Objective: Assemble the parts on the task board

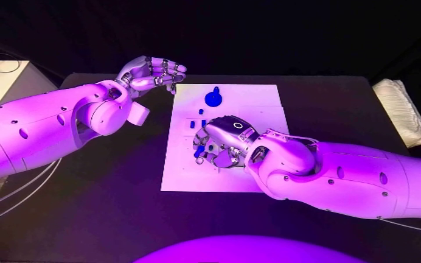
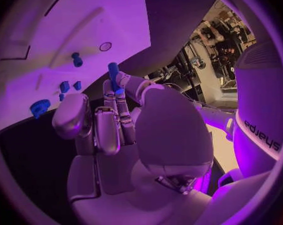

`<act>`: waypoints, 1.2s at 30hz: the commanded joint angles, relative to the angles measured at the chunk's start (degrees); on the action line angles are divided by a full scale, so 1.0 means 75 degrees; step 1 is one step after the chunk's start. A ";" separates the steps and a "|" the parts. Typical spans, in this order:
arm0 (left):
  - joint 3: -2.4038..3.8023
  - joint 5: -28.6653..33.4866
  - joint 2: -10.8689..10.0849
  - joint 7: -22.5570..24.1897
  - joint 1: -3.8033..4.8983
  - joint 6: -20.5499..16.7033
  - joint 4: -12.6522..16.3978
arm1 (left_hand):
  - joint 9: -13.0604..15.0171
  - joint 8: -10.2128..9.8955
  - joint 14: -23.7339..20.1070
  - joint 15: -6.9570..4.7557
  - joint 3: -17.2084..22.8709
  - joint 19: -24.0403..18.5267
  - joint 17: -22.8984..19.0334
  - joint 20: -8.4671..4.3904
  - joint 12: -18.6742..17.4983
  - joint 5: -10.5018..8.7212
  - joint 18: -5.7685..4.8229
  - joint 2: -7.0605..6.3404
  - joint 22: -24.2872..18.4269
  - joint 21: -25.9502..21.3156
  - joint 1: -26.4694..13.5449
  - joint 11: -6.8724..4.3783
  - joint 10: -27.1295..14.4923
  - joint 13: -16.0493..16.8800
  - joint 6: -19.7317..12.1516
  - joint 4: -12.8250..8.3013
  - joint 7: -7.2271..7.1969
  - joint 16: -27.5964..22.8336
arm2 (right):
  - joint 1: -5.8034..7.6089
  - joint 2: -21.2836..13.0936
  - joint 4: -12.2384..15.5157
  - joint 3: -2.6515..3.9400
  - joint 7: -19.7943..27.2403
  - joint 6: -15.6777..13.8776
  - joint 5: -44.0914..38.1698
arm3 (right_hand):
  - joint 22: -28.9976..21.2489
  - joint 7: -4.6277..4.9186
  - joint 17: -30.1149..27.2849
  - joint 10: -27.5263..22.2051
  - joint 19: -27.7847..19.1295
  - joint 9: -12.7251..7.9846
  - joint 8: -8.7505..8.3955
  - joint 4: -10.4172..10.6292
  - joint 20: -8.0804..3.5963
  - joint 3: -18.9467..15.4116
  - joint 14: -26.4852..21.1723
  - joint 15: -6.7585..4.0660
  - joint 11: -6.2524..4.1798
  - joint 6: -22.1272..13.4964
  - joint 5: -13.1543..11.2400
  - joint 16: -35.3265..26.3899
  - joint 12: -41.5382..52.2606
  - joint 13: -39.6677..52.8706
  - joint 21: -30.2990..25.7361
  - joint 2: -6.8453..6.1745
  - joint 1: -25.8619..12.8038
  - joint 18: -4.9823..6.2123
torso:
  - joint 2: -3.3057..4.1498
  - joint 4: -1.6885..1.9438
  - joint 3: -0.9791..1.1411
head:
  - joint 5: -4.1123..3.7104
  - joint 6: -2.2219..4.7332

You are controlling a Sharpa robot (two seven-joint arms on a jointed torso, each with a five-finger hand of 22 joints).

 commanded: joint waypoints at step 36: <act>0.0005 -0.0020 -0.0027 0.0028 0.0006 0.0105 0.0032 | -0.0013 0.0062 -0.0018 0.0048 -0.0075 0.0033 -0.0016 0.0025 0.0062 0.0022 0.0108 0.0059 -0.0014 -0.0038 -0.0026 -0.0005 -0.0076 0.0023 -0.0066 0.0012 0.0025 0.0037 | -0.0253 0.0272 -0.0526 -0.0080 -0.0307 0.0785 -0.0718 | 0.0054 0.0023 0.0012 0.0371 0.0040 0.0310 0.0023 -0.0023 0.0004 0.0050 0.0212 -0.0040 -0.0305 0.0018 0.0026 0.0035 -0.0001 0.0151 0.0008 0.0148 0.0129 -0.0111 | -0.0002 -0.0004 0.0005 | 0.0047 -0.0136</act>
